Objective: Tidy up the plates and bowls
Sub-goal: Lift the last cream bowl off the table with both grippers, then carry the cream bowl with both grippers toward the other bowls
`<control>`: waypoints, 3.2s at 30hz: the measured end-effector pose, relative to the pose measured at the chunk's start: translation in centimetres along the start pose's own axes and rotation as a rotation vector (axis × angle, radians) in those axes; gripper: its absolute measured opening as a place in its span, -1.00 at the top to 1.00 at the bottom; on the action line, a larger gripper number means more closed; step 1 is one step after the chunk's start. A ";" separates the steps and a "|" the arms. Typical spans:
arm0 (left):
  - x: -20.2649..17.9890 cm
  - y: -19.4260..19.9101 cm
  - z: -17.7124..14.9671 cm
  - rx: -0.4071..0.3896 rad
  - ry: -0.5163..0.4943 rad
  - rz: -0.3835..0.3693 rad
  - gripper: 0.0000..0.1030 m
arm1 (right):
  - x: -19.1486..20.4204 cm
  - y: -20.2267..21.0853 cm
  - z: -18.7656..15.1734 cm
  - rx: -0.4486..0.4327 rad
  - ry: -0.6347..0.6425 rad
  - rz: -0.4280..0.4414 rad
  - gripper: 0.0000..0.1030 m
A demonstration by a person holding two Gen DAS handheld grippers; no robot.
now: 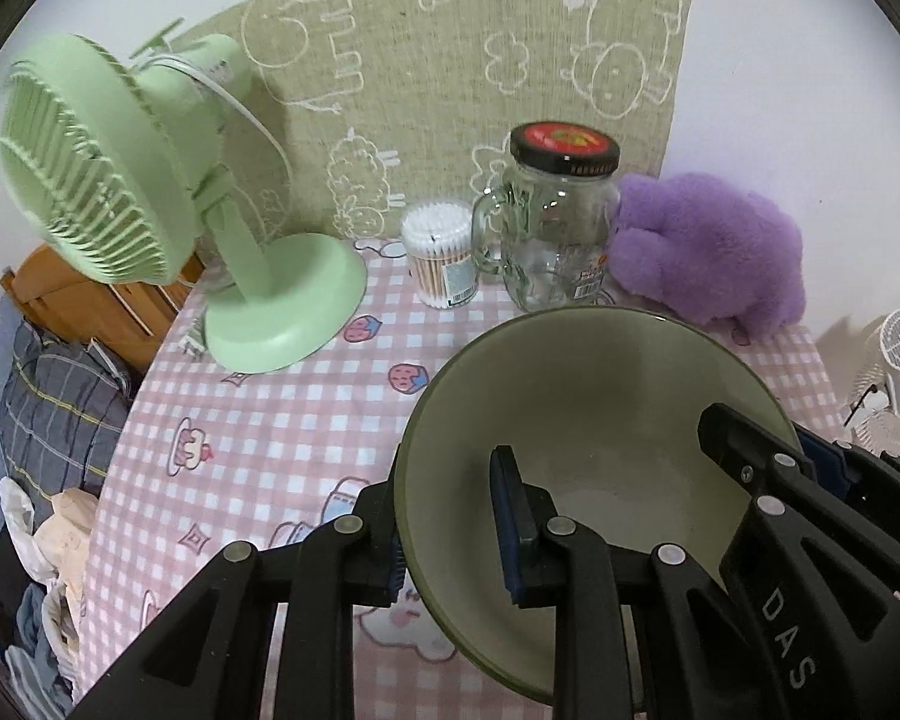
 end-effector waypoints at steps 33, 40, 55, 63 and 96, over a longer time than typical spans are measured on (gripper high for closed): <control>-2.3 16.2 -9.3 -0.053 -0.106 -0.094 0.59 | -3.0 18.1 -10.9 -0.062 -0.087 -0.093 0.63; -2.9 17.9 -12.1 -0.059 -0.118 -0.109 0.59 | -3.5 20.1 -13.7 -0.068 -0.087 -0.106 0.63; -3.6 17.1 -20.3 0.017 -0.124 -0.123 0.59 | -4.2 19.8 -21.9 0.002 -0.073 -0.120 0.63; -4.0 15.8 -23.3 0.063 -0.146 -0.132 0.59 | -4.6 18.7 -25.2 0.050 -0.078 -0.144 0.63; -4.4 12.2 -26.3 0.153 -0.103 -0.197 0.27 | -5.3 14.9 -27.9 0.108 -0.069 -0.140 0.55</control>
Point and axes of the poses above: each gripper's, at about its wrist camera, not at the fingertips, and y roughly against the way its jaws point, x to its left, z to its top, the point moved 10 cm from there along -y, roughly the way its jaws point, and after that the axes turned 14 degrees about -z, right-handed, at the moved point
